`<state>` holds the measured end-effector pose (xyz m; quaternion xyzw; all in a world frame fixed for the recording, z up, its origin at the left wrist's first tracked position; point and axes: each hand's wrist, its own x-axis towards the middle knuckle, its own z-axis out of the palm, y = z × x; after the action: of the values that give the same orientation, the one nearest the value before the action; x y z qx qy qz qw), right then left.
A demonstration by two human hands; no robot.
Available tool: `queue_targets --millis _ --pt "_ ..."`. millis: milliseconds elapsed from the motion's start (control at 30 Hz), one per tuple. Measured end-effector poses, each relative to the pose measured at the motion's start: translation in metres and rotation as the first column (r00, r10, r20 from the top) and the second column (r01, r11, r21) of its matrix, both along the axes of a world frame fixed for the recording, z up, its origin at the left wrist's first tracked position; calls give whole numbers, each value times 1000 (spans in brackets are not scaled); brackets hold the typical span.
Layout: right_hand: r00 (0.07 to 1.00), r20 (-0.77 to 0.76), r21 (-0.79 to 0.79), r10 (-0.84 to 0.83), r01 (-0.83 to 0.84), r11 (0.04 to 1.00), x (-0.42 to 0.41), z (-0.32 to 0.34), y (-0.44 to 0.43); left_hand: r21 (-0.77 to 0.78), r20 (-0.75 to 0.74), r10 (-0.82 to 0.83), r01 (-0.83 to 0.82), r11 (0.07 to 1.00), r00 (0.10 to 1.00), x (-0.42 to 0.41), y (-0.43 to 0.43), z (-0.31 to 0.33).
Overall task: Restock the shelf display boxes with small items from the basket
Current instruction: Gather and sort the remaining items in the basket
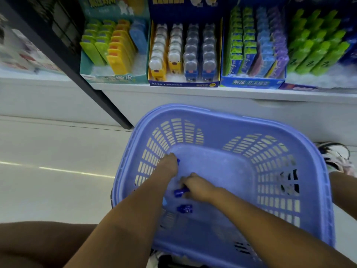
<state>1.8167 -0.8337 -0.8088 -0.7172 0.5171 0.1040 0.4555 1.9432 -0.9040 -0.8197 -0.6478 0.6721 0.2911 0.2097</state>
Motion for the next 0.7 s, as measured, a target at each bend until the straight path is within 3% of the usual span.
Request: queue_targets --millis 100,167,267,367,567,700 --pt "978 99 84 -184 176 981 -21 27 -25 153 -189 229 -202 967 955 -5 -11 20" --pt "920 210 191 -330 292 937 -39 51 -44 369 -372 519 -390 844 770 -13 -17 40" --pt "756 342 364 -558 441 821 -71 92 -64 613 -507 723 -393 685 469 -23 -20 78" --pt "640 427 315 -639 557 768 -97 132 -72 653 -627 709 -280 704 322 -34 -18 117" --pt "592 541 67 -598 678 732 -118 189 -66 540 -807 566 -176 823 169 -54 -8 173" --pt "400 726 133 -559 716 685 -126 218 -62 478 -862 504 -238 846 60 -74 -6 200"
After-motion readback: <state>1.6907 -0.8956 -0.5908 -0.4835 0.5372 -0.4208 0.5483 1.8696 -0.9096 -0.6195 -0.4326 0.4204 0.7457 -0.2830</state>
